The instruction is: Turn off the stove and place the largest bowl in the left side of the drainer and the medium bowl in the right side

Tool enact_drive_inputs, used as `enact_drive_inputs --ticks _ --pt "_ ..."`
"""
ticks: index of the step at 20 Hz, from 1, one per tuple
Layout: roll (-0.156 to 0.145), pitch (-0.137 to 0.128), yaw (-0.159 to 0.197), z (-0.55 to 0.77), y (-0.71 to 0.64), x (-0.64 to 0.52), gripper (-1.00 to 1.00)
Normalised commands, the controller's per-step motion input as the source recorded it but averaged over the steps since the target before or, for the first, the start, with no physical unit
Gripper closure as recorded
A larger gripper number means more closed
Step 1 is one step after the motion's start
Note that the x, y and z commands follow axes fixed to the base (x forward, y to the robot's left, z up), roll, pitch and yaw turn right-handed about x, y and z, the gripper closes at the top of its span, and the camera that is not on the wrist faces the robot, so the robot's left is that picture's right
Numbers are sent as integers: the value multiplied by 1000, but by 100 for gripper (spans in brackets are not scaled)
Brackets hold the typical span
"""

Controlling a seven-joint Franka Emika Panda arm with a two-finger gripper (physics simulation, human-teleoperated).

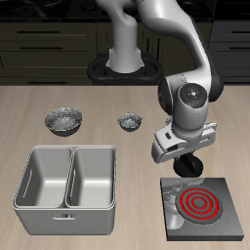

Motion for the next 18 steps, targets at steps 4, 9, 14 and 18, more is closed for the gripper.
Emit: enact_drive_inputs --ticks 4,9,14,18 --pt "14 -20 -66 266 -55 -104 100" --pt "24 -37 -93 394 -97 -110 100" --pt "6 -29 -127 332 -175 43 100" --pt "-23 30 -145 132 -140 146 100"
